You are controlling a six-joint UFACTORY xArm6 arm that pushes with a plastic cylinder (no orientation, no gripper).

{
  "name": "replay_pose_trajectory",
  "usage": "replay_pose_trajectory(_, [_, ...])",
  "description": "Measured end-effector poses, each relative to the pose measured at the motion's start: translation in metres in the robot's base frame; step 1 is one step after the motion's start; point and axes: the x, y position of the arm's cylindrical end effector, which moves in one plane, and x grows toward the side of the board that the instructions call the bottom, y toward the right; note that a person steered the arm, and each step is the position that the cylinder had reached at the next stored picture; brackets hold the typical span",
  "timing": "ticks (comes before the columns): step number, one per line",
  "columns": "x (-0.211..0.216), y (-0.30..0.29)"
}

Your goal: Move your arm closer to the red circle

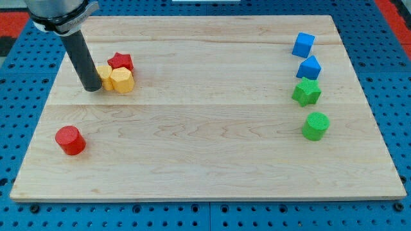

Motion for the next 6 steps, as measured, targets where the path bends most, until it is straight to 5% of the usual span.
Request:
replay_pose_trajectory(2, [0.087,0.098])
replay_pose_trajectory(3, [0.141,0.088])
replay_pose_trajectory(6, [0.127,-0.018])
